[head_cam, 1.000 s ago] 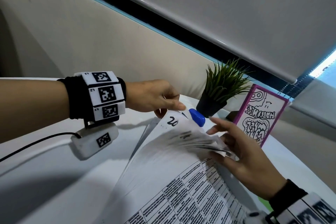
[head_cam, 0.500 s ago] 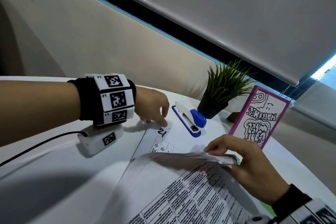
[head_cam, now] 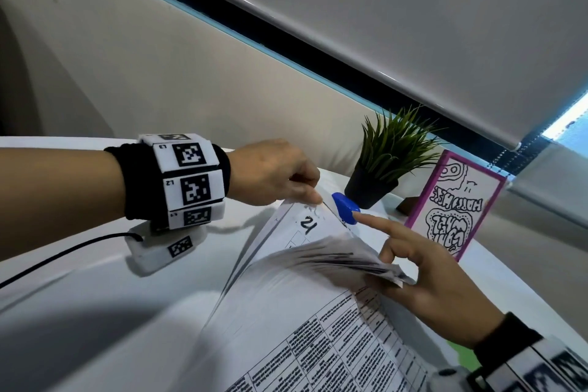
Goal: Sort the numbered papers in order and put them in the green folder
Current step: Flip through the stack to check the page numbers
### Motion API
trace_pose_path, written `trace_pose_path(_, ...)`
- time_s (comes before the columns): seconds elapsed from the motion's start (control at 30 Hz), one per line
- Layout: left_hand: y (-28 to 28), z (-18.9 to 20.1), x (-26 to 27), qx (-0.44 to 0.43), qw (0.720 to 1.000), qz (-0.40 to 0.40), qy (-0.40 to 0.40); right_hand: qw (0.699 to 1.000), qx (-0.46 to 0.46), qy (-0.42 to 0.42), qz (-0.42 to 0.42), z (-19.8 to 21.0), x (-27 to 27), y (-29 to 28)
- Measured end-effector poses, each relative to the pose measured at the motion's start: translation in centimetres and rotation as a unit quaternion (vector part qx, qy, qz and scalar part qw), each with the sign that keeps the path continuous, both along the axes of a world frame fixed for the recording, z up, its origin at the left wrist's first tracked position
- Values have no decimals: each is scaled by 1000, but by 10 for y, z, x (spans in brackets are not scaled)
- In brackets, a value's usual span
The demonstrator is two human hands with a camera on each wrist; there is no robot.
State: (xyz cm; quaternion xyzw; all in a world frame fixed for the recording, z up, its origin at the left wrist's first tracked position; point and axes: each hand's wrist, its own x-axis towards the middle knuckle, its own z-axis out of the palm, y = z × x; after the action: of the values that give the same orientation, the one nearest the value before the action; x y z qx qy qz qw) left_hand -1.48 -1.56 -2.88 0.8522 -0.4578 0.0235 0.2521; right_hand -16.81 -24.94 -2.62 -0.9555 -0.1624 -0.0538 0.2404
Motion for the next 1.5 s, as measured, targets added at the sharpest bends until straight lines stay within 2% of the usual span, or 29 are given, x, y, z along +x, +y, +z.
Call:
trace_pose_path(0.1,0,-2,-1,0,998,0,-61,1000,1,23,-9,2,2,-1)
trace_pose_path(0.2,0,-5,0,7,997,-3,-73,1000,6,13,-10,1,1,-2)
trace_pose_path(0.37,0,-6,-1,-38,998,-35,25,1000,11,-4,5,0,0,-3)
trace_pose_path(0.53,1,-4,-3,-66,992,-69,78,1000,10,-3,-4,-3,2,-6)
trace_pose_path(0.77,4,-6,3,-91,980,-5,175,999,25,-20,5,-2,1,-3)
trace_pose_path(0.93,1,-9,6,-71,972,33,221,999,23,-47,13,-2,-1,-1)
trace_pose_path(1.03,2,-13,9,-57,958,57,277,999,27,-37,21,-2,-3,1)
trace_pose_path(1.13,5,-14,3,-29,938,48,341,999,21,-37,20,-3,-3,-1)
trace_pose_path(1.3,5,-12,-9,69,963,67,253,998,27,-40,28,-1,-2,2)
trace_pose_path(1.4,7,-13,-14,90,959,56,262,999,29,-19,36,-1,-2,2)
trace_pose_path(1.5,6,-14,-15,18,943,19,332,999,34,9,32,-2,-2,0)
